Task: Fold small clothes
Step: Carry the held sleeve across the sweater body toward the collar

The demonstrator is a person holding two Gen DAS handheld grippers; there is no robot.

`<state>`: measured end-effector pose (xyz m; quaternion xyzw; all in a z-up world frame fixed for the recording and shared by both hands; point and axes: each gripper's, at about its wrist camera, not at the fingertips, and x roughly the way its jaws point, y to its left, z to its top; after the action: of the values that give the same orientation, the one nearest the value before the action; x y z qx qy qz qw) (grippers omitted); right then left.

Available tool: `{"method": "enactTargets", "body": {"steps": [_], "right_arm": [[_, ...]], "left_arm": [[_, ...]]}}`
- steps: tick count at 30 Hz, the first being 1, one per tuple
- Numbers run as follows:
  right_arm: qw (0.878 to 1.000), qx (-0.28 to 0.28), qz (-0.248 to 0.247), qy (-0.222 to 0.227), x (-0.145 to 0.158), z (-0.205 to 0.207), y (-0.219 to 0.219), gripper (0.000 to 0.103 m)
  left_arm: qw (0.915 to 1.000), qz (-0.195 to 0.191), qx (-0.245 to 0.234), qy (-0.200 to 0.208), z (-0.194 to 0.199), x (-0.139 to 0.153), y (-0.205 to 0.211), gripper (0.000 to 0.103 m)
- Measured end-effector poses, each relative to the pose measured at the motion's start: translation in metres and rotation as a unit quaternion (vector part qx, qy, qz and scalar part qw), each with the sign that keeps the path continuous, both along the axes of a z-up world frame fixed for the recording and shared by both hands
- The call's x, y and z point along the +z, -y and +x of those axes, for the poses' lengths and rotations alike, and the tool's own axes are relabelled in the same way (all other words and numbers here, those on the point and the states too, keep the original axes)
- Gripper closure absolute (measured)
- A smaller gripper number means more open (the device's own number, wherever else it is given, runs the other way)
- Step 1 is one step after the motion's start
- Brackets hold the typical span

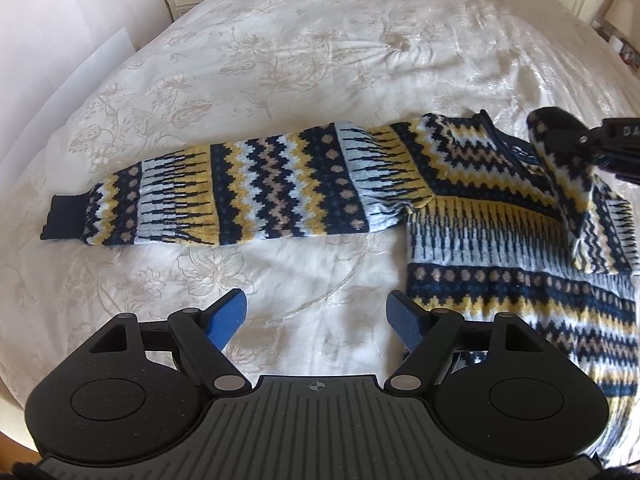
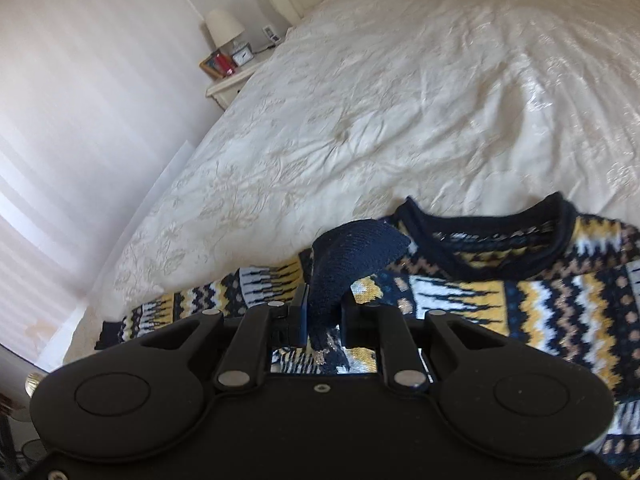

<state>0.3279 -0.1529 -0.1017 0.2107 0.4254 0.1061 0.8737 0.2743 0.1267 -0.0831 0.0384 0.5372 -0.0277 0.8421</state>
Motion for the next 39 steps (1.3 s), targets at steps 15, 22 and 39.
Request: {"method": "enactTargets", "body": {"steps": [15,22,39], "right_arm": [[0.997,-0.036,-0.046,-0.054,-0.040,-0.049,0.002,0.050],[0.989,-0.079,-0.090,-0.088,-0.054,-0.086,0.063,0.049],[0.958,-0.164,-0.208,-0.107,-0.080,-0.057,0.170,0.049]], "left_arm": [[0.9989,-0.033,-0.029,-0.012,0.025,-0.024,0.024,0.027],[0.9961,-0.025,-0.083,-0.013,0.029,-0.041,0.083,0.027],[0.9953,-0.009,-0.095,-0.016,0.026,-0.057,0.138,0.027]]}}
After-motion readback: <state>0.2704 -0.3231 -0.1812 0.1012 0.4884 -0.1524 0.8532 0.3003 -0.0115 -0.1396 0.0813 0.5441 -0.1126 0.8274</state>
